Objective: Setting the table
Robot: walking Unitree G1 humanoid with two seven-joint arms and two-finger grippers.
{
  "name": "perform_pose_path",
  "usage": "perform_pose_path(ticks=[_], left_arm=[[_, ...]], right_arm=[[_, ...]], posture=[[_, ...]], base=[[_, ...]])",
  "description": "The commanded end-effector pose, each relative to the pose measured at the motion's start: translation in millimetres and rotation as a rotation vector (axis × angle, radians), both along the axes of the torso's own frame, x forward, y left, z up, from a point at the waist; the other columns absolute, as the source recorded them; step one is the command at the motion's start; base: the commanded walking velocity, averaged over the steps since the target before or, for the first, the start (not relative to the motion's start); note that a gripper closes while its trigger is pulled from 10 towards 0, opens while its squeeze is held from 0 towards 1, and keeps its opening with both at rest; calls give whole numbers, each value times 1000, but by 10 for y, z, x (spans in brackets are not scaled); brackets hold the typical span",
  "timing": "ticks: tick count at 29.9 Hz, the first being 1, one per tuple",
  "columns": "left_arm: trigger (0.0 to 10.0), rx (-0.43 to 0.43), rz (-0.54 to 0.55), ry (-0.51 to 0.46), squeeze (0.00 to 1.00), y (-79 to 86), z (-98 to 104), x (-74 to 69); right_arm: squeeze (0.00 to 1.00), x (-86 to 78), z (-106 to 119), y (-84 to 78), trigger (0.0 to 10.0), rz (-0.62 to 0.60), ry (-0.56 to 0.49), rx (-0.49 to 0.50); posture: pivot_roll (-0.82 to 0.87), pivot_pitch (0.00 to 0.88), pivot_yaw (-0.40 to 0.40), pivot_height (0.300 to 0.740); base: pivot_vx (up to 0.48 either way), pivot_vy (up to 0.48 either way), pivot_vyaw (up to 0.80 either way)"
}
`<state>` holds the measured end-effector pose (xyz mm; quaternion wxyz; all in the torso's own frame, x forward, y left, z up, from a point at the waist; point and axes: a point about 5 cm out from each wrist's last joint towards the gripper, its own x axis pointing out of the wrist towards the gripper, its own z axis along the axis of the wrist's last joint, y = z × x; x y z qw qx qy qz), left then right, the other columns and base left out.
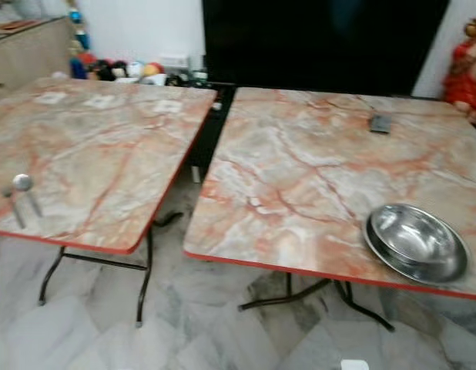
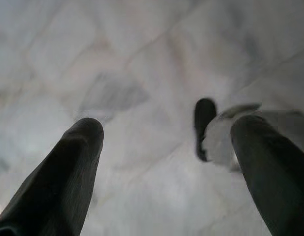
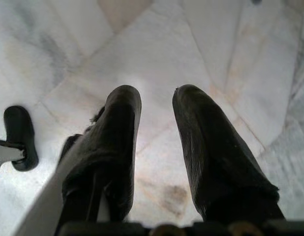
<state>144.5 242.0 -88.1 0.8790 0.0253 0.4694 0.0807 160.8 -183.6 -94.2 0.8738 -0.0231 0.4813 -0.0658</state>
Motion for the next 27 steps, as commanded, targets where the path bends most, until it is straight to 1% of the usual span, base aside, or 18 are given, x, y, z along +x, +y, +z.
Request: perform_pose_path(ticks=[1, 4, 12, 17, 19, 27], left_arm=[[10000, -6, 8, 24, 0, 30, -16, -56], [10000, -4, 12, 27, 0, 62, -13, -74], [10000, -4, 20, 26, 0, 82, -7, -71], [10000, -6, 18, 26, 0, 45, -13, -57], [10000, -9, 14, 24, 0, 3, -18, -37], [10000, -13, 10, 26, 0, -32, -29, -41]], right_arm=[[0, -16, -8, 23, 10000, -12, -1, 8], [0, -3, -3, 18, 10000, -14, -3, 8], [0, 18, 6, 7, 10000, -26, -8, 10], [0, 18, 7, 3, 10000, -34, -9, 9], [0, 25, 9, 5, 10000, -34, -9, 10], [0, 32, 11, 19, 10000, -32, -11, 12]], posture=[[8, 32, -1, 740], [10, 41, -1, 740], [12, 56, -2, 740], [13, 57, -3, 740], [16, 64, -5, 740], [17, 76, -3, 740]], base=[[0, 289, 0], [0, 291, 0], [0, 306, 0], [0, 320, 0], [0, 321, 0], [0, 319, 0]])
